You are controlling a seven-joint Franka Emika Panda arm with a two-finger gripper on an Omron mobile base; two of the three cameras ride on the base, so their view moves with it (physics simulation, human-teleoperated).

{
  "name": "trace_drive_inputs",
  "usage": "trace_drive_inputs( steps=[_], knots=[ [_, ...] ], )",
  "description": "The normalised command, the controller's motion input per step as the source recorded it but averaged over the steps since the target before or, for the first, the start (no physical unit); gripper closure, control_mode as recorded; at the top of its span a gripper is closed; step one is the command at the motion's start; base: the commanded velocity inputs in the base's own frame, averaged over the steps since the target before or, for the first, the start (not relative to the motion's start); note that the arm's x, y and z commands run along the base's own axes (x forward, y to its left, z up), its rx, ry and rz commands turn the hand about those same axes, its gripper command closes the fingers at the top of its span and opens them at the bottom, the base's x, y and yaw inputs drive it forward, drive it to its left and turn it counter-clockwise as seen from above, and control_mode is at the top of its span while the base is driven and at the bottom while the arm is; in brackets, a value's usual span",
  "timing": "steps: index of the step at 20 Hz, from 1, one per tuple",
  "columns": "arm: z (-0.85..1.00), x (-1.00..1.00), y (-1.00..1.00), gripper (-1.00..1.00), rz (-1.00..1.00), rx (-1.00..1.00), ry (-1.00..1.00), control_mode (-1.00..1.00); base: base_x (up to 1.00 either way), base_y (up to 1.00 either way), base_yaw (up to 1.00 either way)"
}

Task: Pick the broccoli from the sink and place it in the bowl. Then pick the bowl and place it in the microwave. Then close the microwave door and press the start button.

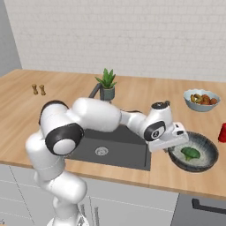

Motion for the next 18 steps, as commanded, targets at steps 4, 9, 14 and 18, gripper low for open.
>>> trace_drive_inputs(
  steps=[4, 9, 14, 18],
  knots=[
    [0.79, -0.37, 0.02, 1.00, 0.35, -0.07, 0.09, -1.00, 0.00, 0.00, 0.00],
    [0.97, -0.33, 0.08, 1.00, 0.41, 0.00, 0.11, -1.00, 0.00, 0.00, 0.00],
    [0.58, -0.42, 0.41, 1.00, 0.38, 0.00, 0.02, -1.00, 0.00, 0.00, 0.00],
    [0.59, -0.43, 0.55, 1.00, 0.36, 0.00, 0.00, -1.00, 0.00, 0.00, 0.00]
  ],
)
